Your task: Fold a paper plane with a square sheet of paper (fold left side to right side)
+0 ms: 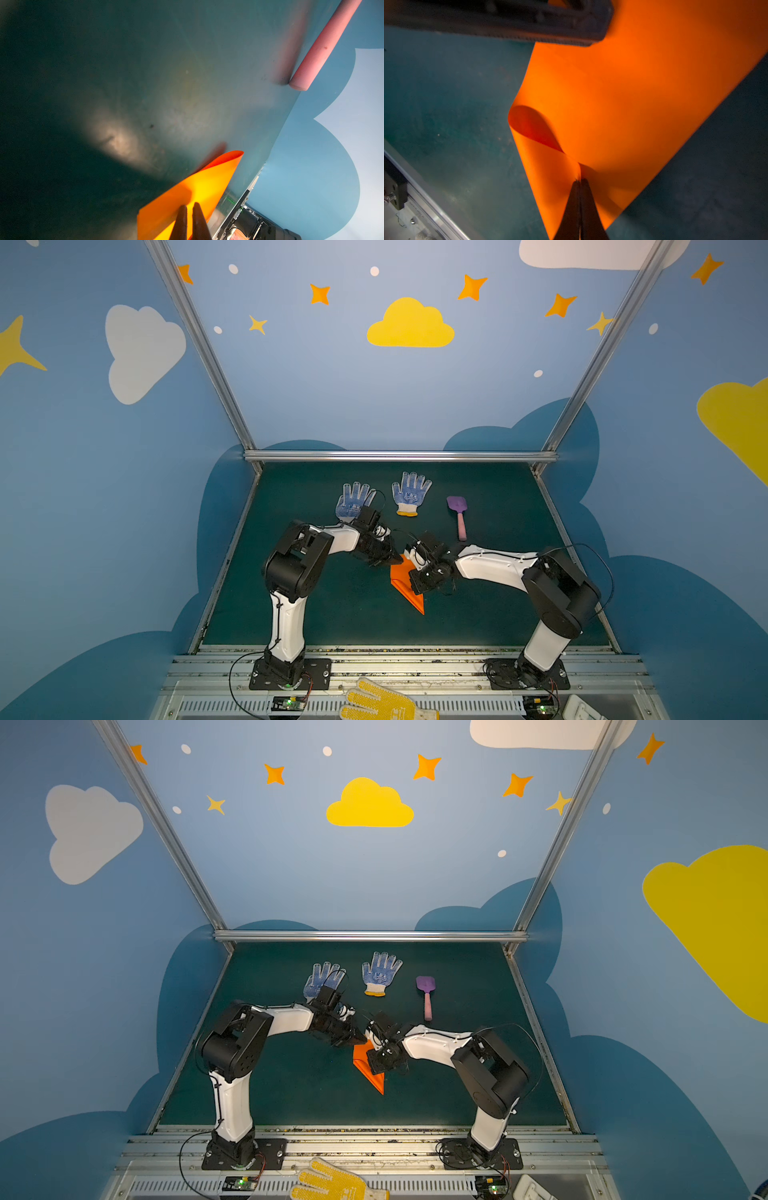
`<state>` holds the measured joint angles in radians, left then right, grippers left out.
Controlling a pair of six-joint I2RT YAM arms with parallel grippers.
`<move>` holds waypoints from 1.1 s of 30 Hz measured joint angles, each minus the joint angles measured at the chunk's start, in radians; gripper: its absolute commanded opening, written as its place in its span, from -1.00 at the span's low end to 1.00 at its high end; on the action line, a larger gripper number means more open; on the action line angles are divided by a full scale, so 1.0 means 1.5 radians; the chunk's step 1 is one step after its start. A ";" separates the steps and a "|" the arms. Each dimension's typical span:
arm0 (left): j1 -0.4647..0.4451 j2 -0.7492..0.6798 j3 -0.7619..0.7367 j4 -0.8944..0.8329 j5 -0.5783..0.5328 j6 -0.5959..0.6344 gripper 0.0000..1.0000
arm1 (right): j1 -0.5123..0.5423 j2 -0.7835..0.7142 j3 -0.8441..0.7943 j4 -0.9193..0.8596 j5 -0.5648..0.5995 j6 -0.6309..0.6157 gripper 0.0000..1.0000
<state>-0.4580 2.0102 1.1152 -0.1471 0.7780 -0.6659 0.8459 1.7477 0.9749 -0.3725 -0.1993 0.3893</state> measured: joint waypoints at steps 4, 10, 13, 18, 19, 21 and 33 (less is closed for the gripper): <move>0.001 0.000 -0.001 0.000 0.000 0.000 -0.83 | 0.000 -0.002 -0.002 0.002 0.000 0.000 -1.00; 0.001 0.000 -0.001 0.000 0.002 0.000 -0.82 | -0.001 -0.004 -0.007 0.008 0.000 0.008 -1.00; 0.002 0.000 0.002 -0.002 0.004 0.001 -0.78 | -0.001 -0.005 -0.010 0.012 0.000 0.015 -1.00; 0.003 -0.010 0.006 -0.017 0.001 0.008 -0.73 | -0.002 -0.007 -0.015 0.018 -0.001 0.022 -1.00; 0.004 -0.017 0.004 -0.020 0.001 0.010 -0.73 | -0.002 -0.008 -0.017 0.020 -0.002 0.024 -1.00; 0.004 -0.042 -0.007 -0.020 0.000 0.012 -0.74 | -0.003 -0.009 -0.019 0.024 -0.003 0.027 -1.00; -0.046 -0.182 -0.151 0.019 0.001 -0.016 -0.93 | -0.004 -0.010 -0.023 0.029 -0.005 0.034 -1.00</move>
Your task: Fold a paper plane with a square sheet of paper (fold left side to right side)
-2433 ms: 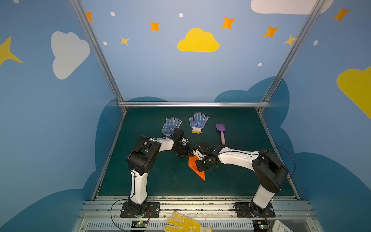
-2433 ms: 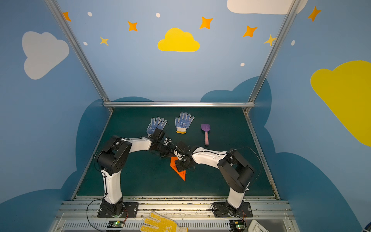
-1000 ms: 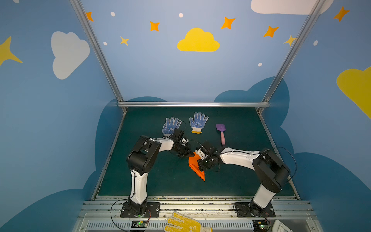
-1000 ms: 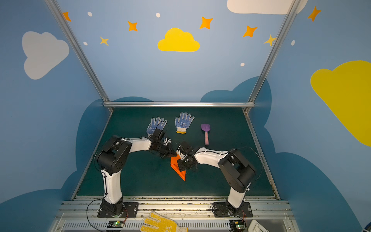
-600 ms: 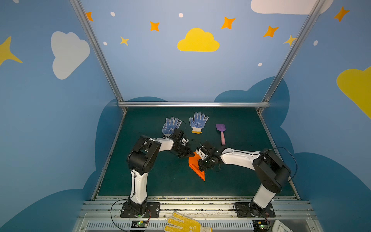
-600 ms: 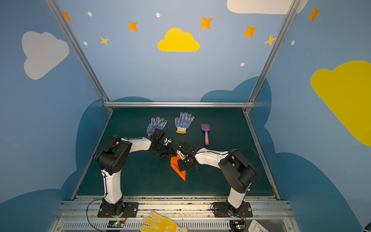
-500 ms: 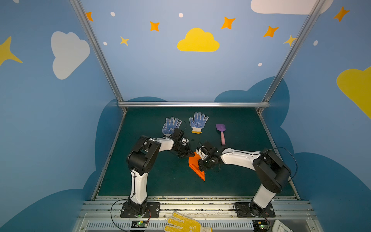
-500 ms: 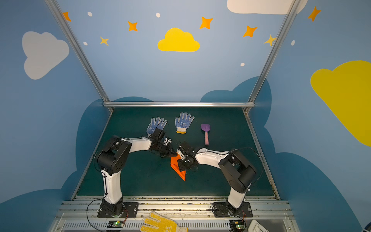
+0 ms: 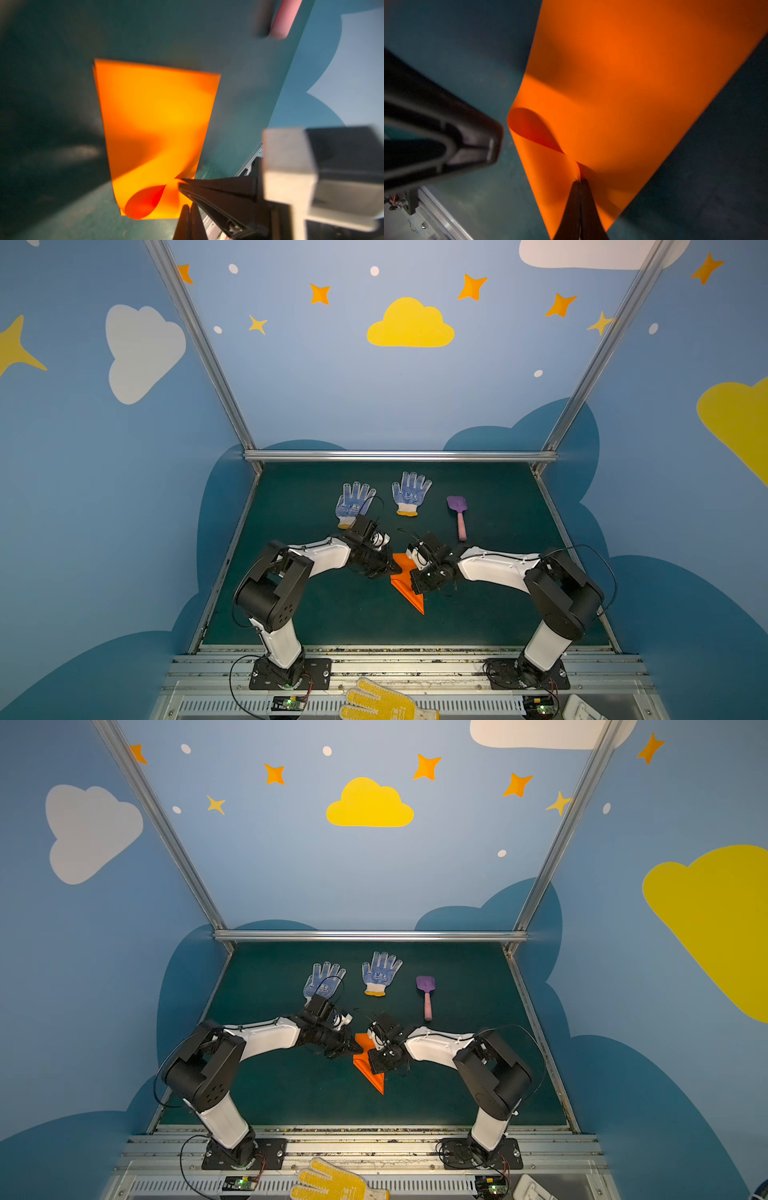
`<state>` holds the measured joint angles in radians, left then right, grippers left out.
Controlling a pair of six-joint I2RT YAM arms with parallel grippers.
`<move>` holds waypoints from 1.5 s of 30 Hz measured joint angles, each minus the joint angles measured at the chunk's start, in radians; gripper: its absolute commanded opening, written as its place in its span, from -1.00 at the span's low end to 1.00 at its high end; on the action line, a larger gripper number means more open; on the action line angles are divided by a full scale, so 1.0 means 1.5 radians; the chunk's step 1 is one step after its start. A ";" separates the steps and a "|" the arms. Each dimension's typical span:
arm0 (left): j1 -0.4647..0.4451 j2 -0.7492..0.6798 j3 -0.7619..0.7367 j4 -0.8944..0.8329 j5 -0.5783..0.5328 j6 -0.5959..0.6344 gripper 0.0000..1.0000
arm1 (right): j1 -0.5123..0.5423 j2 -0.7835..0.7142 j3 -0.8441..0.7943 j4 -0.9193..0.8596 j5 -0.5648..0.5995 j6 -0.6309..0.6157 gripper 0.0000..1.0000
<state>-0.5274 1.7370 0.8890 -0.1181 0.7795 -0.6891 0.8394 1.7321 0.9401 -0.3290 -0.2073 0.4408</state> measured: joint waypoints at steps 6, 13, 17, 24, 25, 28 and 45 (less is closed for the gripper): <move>-0.034 -0.001 -0.015 0.016 -0.003 -0.006 -0.93 | 0.000 -0.001 -0.001 0.001 0.000 0.001 -1.00; -0.036 -0.001 -0.041 0.035 -0.007 -0.013 -0.93 | 0.000 -0.001 -0.002 0.003 0.000 0.001 -1.00; -0.036 -0.001 -0.052 0.042 -0.009 -0.015 -0.93 | 0.000 -0.001 -0.002 0.003 0.000 0.001 -1.00; -0.036 0.020 -0.055 0.057 -0.012 -0.014 -0.93 | 0.000 -0.001 -0.003 0.003 0.000 0.001 -1.00; -0.036 0.024 -0.055 0.057 -0.013 -0.014 -0.93 | 0.000 -0.001 -0.003 0.003 0.000 0.001 -1.00; -0.036 0.039 -0.055 0.059 -0.016 -0.014 -0.93 | 0.000 -0.001 -0.003 0.003 0.000 0.001 -1.00; -0.035 0.045 -0.056 0.073 -0.011 -0.010 -0.93 | -0.002 -0.001 -0.004 0.005 -0.003 0.000 -1.00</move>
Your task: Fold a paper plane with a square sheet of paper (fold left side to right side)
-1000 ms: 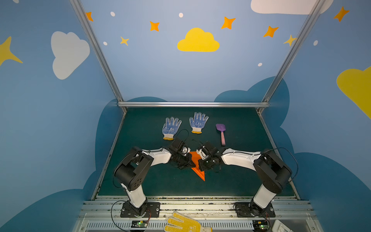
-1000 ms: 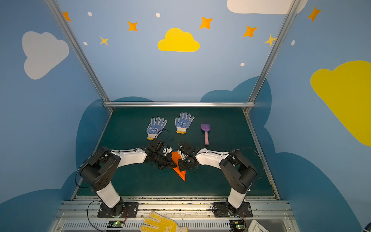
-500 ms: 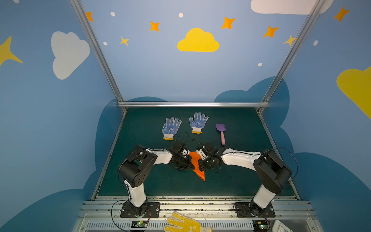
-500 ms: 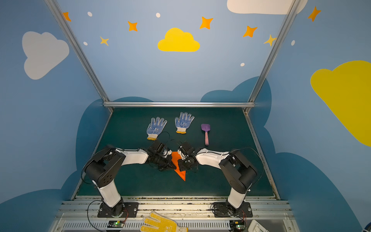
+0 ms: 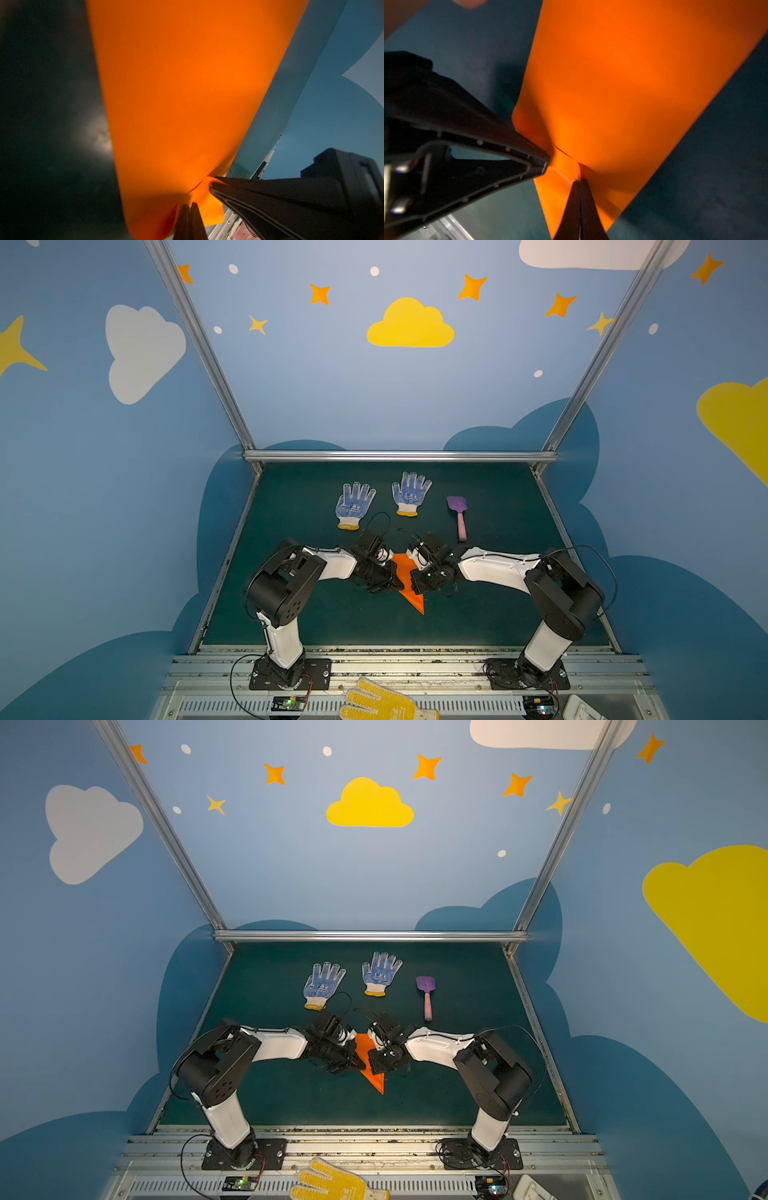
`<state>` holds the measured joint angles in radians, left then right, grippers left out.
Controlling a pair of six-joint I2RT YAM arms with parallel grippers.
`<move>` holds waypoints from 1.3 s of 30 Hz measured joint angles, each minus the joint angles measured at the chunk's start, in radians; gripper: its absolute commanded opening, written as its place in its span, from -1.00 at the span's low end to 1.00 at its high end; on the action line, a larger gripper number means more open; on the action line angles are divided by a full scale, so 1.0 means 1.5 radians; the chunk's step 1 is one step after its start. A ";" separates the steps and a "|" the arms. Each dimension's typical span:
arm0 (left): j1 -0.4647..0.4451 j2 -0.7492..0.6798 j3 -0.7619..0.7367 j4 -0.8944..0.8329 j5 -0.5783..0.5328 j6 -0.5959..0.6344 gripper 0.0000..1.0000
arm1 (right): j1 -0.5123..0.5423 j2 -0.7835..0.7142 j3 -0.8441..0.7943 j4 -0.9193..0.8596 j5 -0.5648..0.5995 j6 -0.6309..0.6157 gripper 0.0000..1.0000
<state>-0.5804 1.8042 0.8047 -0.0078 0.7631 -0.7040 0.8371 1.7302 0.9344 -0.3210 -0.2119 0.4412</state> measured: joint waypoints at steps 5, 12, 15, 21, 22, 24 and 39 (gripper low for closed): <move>0.001 0.000 0.008 -0.014 -0.006 0.013 -0.93 | -0.003 0.000 0.000 0.000 -0.006 0.000 -1.00; 0.000 0.000 0.010 -0.018 -0.008 0.019 -0.93 | -0.004 -0.001 0.000 0.000 -0.007 0.000 -0.80; 0.000 0.000 0.010 -0.018 -0.009 0.019 -0.93 | -0.006 -0.001 0.000 0.001 -0.010 -0.002 -0.71; 0.000 0.000 0.010 -0.018 -0.009 0.021 -0.93 | -0.006 -0.002 0.000 0.002 -0.013 -0.003 -0.63; 0.000 0.000 0.010 -0.018 -0.009 0.021 -0.93 | -0.006 -0.002 0.000 0.002 -0.014 -0.003 -0.62; 0.001 0.001 0.010 -0.018 -0.010 0.022 -0.93 | -0.007 -0.002 0.000 0.002 -0.015 -0.003 -0.61; 0.001 0.001 0.010 -0.018 -0.011 0.024 -0.93 | -0.021 -0.009 0.000 -0.024 -0.006 -0.011 -1.00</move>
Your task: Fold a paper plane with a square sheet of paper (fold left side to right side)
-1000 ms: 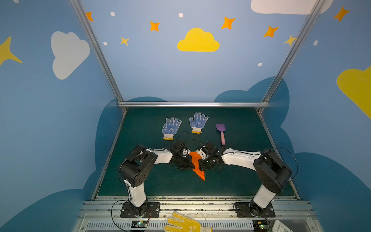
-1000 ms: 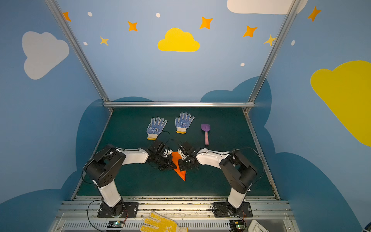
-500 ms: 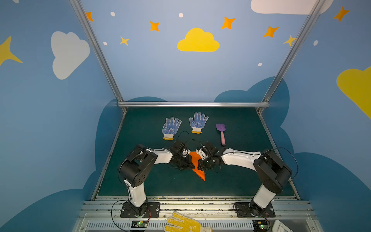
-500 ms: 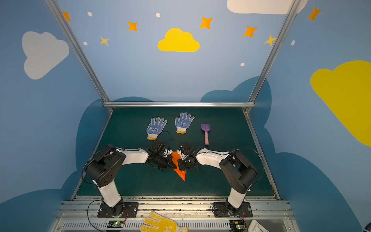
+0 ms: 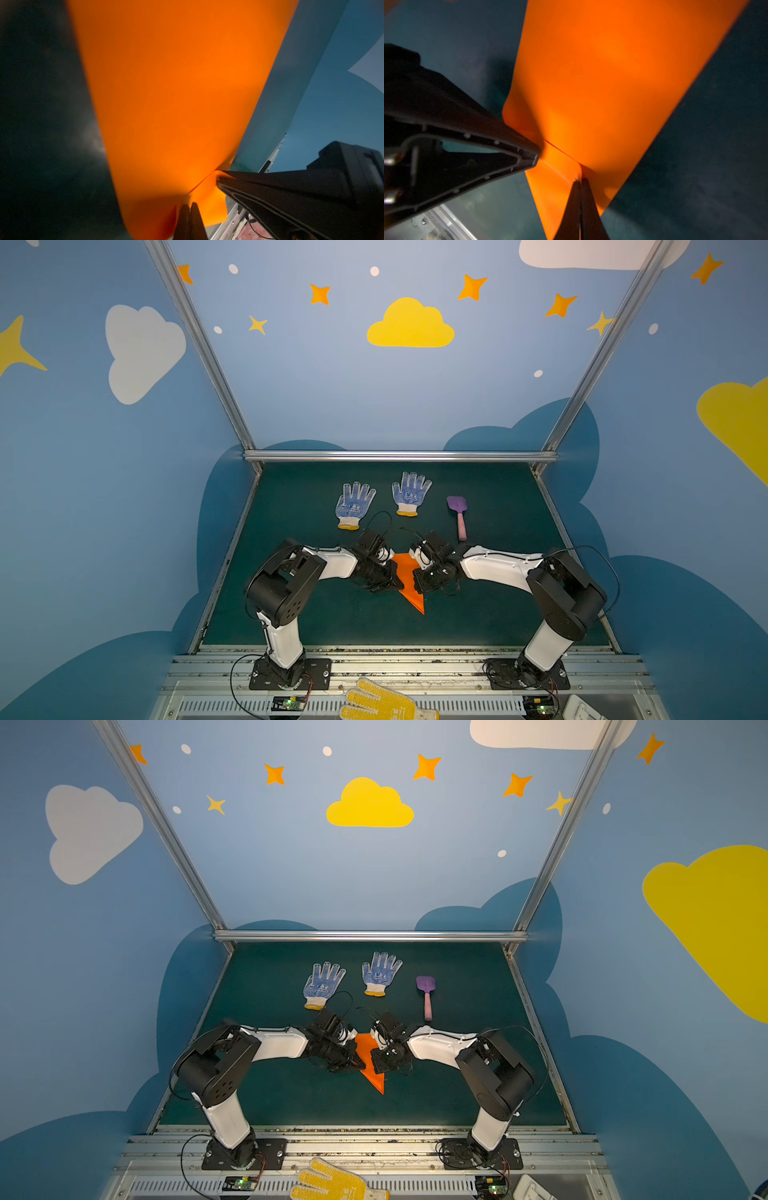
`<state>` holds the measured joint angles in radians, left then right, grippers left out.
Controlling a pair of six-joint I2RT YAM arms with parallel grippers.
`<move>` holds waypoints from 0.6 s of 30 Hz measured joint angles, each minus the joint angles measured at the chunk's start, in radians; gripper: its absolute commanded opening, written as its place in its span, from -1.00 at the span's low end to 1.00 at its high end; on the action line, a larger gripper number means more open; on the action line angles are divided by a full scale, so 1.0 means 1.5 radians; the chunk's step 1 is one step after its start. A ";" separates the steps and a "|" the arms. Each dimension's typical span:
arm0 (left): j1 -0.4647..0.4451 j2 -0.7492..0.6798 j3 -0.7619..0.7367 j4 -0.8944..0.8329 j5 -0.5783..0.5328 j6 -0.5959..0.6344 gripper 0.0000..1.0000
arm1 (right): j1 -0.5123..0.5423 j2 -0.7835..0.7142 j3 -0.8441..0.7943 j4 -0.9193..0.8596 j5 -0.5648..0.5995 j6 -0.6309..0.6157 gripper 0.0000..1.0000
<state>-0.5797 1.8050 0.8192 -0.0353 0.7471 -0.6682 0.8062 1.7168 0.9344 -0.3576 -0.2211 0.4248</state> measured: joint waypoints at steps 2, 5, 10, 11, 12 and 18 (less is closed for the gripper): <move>0.000 0.000 0.000 0.000 0.000 0.001 -0.93 | 0.000 0.000 0.000 -0.001 0.000 0.000 -1.00; 0.000 0.000 0.000 0.000 0.000 0.002 -0.93 | 0.000 0.000 0.000 -0.001 0.000 0.000 -1.00; 0.000 0.000 0.000 0.000 0.001 0.002 -0.91 | -0.001 0.000 0.000 -0.001 0.000 0.000 -1.00; 0.000 0.000 0.001 -0.001 0.002 0.002 -0.89 | -0.001 0.000 0.000 0.000 0.000 0.000 -1.00; 0.000 0.000 0.002 -0.003 0.002 0.002 -0.88 | -0.001 0.000 0.000 0.000 0.000 0.000 -1.00; 0.000 -0.004 0.018 -0.032 -0.012 0.006 -0.93 | -0.004 0.000 -0.004 0.005 -0.006 0.001 -1.00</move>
<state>-0.5797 1.7996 0.8459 -0.0834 0.7292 -0.6586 0.8001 1.7164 0.9287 -0.3508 -0.2295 0.4255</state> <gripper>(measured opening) 0.048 0.047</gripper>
